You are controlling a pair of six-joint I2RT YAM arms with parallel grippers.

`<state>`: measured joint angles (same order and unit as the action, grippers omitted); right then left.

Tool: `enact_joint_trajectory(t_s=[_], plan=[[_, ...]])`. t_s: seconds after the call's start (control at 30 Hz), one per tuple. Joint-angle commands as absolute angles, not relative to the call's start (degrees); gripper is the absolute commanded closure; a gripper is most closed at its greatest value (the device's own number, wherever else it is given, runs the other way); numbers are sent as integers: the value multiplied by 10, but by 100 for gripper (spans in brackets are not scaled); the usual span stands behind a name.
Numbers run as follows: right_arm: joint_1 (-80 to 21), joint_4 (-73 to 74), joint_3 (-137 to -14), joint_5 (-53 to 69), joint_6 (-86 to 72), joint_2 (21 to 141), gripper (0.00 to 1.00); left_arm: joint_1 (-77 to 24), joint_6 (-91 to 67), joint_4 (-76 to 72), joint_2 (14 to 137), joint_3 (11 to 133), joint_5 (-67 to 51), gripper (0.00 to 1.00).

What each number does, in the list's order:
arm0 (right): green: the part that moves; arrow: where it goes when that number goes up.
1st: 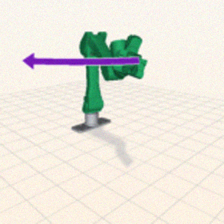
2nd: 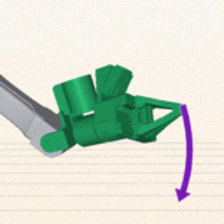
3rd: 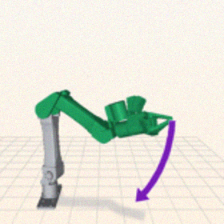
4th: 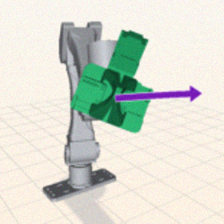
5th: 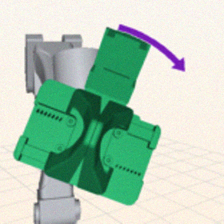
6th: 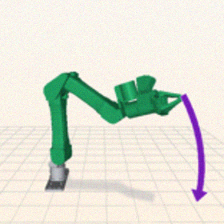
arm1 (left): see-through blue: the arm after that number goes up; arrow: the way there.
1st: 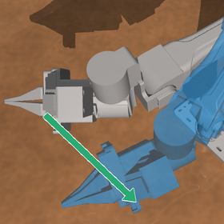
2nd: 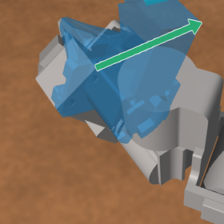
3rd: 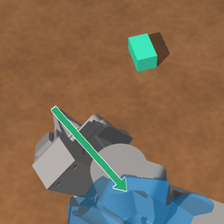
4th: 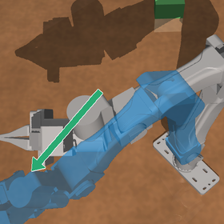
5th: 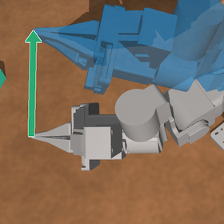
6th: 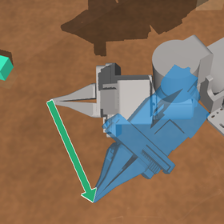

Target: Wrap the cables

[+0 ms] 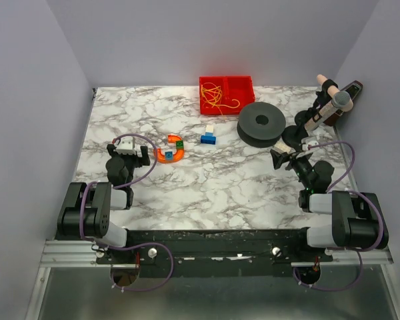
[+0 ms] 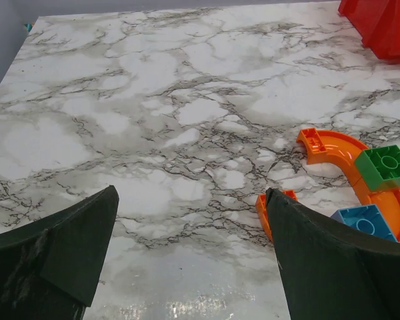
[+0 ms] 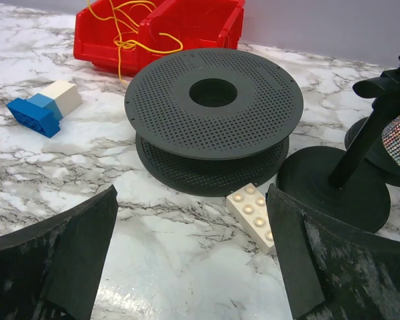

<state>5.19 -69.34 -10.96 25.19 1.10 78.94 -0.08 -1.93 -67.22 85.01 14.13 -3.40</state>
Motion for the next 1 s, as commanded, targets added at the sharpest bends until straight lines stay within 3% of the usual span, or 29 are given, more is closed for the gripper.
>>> enact_joint_trajectory(t_s=[0.0,0.27,0.4,0.47,0.53,0.63,0.73,0.87,0.97], plan=[[48,-694,-113,264,25,774,0,2,-16,-693,842,142,-29,1],[48,-694,-103,238,19,751,0,2,-16,-693,843,143,-28,1],[49,-540,-156,300,46,687,0,2,-17,-681,839,149,-26,2],[49,-470,-187,312,52,652,0,2,-41,-584,808,192,20,2],[48,-490,-193,333,5,636,0,18,-60,-423,802,284,23,2],[47,-526,-217,417,-40,670,0,36,-50,-311,821,355,-38,2],[36,-482,-271,439,-67,702,0,36,-13,-274,790,358,-171,2],[-43,-319,-374,370,38,696,0,36,21,-163,751,405,-290,1],[-92,-130,-512,310,104,732,0,35,21,-42,762,488,-311,1]])
